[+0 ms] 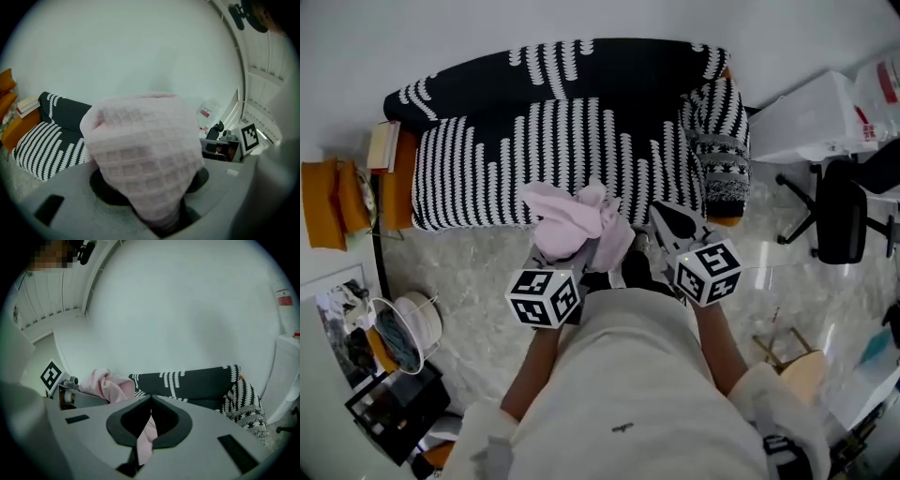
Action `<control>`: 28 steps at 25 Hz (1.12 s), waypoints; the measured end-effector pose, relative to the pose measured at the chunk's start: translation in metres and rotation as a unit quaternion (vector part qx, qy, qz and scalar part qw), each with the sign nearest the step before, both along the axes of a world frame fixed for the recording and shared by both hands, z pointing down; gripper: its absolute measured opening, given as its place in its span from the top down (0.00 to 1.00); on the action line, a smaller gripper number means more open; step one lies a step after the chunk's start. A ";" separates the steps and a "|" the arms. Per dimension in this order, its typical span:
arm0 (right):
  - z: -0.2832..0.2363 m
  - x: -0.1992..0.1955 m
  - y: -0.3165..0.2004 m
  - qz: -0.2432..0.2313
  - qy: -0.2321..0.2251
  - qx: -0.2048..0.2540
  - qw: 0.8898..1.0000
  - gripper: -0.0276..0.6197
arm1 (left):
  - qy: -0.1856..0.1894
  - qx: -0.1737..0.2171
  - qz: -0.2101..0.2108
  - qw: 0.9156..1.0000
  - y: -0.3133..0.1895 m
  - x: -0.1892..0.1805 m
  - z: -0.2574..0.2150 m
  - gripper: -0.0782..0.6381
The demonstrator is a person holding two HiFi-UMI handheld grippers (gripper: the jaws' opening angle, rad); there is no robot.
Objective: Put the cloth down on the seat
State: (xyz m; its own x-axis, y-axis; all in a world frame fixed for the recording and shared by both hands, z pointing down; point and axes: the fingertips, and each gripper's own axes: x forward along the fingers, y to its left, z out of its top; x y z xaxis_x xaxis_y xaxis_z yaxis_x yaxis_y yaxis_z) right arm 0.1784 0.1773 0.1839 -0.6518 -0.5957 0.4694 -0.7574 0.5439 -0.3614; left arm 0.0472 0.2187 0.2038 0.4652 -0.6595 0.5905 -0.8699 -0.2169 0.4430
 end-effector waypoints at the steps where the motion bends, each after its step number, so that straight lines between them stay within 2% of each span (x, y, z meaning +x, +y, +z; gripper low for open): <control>1: -0.002 -0.004 -0.005 0.005 0.000 0.002 1.000 0.95 | -0.001 0.001 0.006 1.000 -0.006 -0.003 -0.001 0.54; 16: -0.014 -0.048 -0.053 0.052 0.007 0.019 0.998 0.95 | -0.001 0.029 0.061 0.998 -0.088 -0.045 -0.010 0.54; 24: 0.002 -0.074 -0.054 0.067 0.015 0.000 0.998 0.95 | -0.004 0.016 0.088 0.996 -0.113 -0.063 0.012 0.54; 28: 0.012 -0.073 -0.057 0.077 0.029 -0.014 0.997 0.95 | -0.014 0.009 0.100 0.995 -0.125 -0.068 0.028 0.54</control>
State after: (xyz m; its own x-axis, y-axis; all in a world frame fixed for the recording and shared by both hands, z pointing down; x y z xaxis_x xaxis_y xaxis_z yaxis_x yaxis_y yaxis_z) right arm 0.1055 0.1199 0.1960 -0.5256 -0.6725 0.5210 -0.8507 0.4102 -0.3287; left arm -0.0210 0.0940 0.2323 0.5725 -0.5662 0.5930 -0.8199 -0.3952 0.4142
